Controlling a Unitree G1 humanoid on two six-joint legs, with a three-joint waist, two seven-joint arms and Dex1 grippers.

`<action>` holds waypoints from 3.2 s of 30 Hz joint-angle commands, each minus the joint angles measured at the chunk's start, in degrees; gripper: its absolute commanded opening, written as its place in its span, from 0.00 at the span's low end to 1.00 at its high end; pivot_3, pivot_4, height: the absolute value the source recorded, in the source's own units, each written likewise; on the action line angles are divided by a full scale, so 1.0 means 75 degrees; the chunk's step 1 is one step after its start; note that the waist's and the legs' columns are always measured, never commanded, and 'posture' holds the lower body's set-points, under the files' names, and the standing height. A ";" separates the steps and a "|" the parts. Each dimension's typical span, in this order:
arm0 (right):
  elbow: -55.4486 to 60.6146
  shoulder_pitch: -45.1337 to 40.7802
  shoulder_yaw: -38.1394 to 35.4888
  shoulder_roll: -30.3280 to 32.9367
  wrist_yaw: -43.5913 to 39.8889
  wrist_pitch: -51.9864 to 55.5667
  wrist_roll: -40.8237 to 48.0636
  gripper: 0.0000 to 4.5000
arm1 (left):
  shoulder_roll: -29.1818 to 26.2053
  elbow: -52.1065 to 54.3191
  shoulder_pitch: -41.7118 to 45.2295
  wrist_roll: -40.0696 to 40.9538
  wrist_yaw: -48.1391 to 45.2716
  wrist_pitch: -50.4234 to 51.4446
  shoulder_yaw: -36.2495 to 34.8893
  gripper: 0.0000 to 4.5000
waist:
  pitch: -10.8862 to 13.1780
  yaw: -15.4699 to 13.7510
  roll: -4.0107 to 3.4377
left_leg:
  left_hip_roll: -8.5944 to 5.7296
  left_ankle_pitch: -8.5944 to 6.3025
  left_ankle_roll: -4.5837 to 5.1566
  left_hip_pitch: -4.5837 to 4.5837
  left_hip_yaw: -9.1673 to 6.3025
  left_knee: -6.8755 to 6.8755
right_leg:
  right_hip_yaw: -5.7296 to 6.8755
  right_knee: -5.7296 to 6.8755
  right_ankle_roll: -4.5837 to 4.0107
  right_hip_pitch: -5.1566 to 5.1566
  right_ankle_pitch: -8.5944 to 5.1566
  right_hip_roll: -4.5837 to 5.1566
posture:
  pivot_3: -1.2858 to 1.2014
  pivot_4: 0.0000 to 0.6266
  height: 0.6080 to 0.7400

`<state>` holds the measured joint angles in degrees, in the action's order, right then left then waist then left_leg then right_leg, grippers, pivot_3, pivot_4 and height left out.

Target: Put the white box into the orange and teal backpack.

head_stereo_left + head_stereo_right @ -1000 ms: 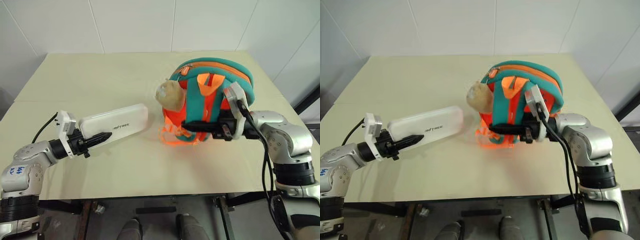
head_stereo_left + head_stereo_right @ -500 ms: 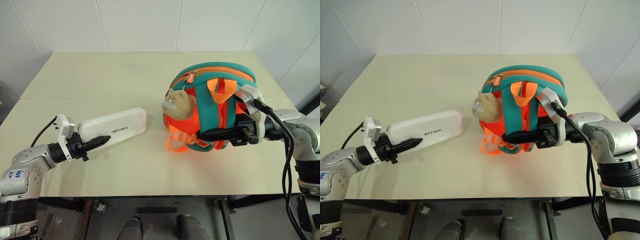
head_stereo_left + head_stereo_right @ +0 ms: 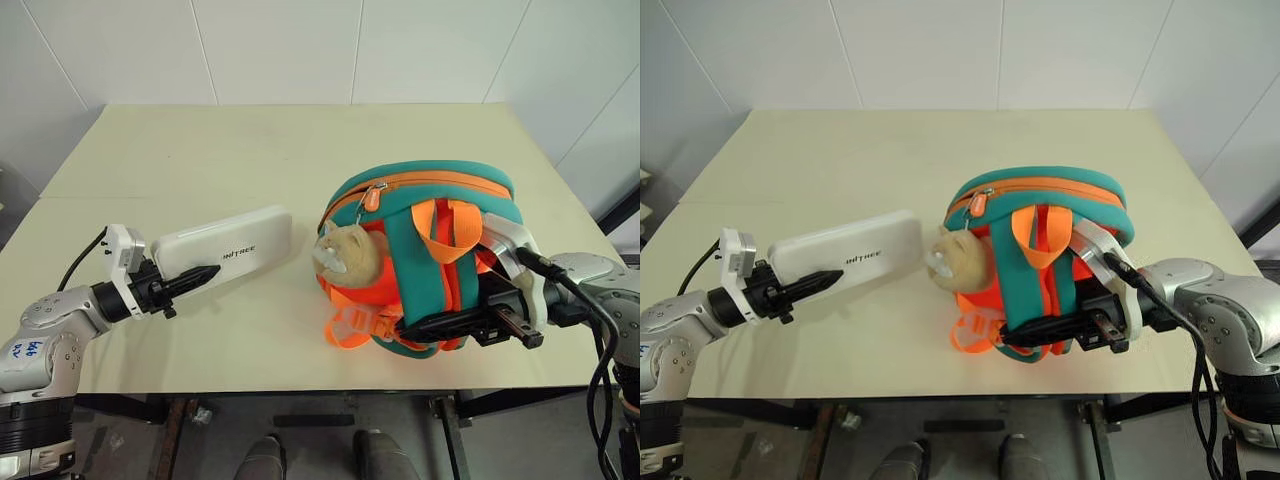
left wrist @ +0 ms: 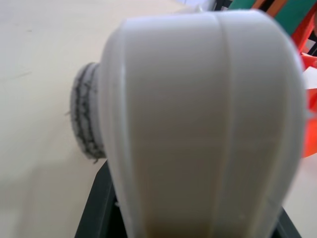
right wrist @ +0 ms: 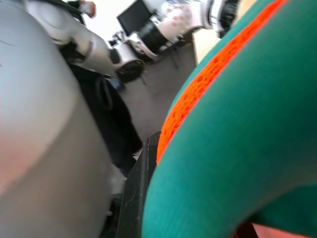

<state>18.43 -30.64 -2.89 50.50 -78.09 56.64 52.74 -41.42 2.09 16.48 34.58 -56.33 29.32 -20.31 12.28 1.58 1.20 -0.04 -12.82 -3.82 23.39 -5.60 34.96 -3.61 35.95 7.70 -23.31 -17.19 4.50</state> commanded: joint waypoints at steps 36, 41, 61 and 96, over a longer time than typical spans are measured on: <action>-0.1037 -0.0576 0.0989 -0.0682 -0.0173 -0.1033 -0.1176 0.00 | 0.0045 0.0139 0.3302 -0.0741 -0.1109 -0.0702 0.2793 0.29 | 0.0001 -0.0001 0.0005 | -0.0001 -0.0001 0.0002 -0.0015 -0.0004 0.0014 | 0.0001 -0.0011 0.0014 0.0038 0.0010 -0.0006 | 0.52 0.24 1.00; -0.0961 -0.0582 0.1043 -0.0777 -0.0183 -0.1025 -0.1146 0.00 | 0.0841 -0.0521 0.4254 -0.1383 -0.1205 -0.0884 0.3689 0.29 | 0.0001 0.0014 0.0004 | -0.0003 -0.0002 0.0003 -0.0015 -0.0005 0.0012 | 0.0001 -0.0012 0.0018 0.0038 0.0010 -0.0007 | 0.52 0.24 1.00; -0.0495 -0.0163 0.0771 -0.0861 0.0338 -0.1011 -0.0982 0.00 | 0.1909 -0.1233 0.4537 -0.1652 -0.1050 -0.1067 0.3453 0.90 | 0.0001 0.0032 0.0004 | -0.0004 -0.0003 0.0006 -0.0016 -0.0008 0.0022 | 0.0000 -0.0001 0.0022 0.0038 0.0009 -0.0007 | 0.52 0.24 1.00; -0.1551 -0.0711 0.1214 -0.1387 0.0171 -0.1628 -0.1602 0.00 | 0.1248 0.1017 0.3328 -0.0754 -0.1029 -0.0662 0.3065 0.78 | 0.0001 0.0031 0.0005 | -0.0001 -0.0001 0.0008 -0.0029 -0.0009 0.0023 | 0.0000 0.0000 0.0022 0.0051 0.0010 -0.0008 | 0.52 0.24 1.00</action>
<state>5.92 -35.54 5.89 40.61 -76.50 44.85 40.66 -32.28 9.23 41.30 29.62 -65.35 25.40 2.93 12.29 1.81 1.24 -0.05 -12.83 -3.76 23.17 -5.67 35.13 -3.61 35.95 7.86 -22.93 -17.11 4.44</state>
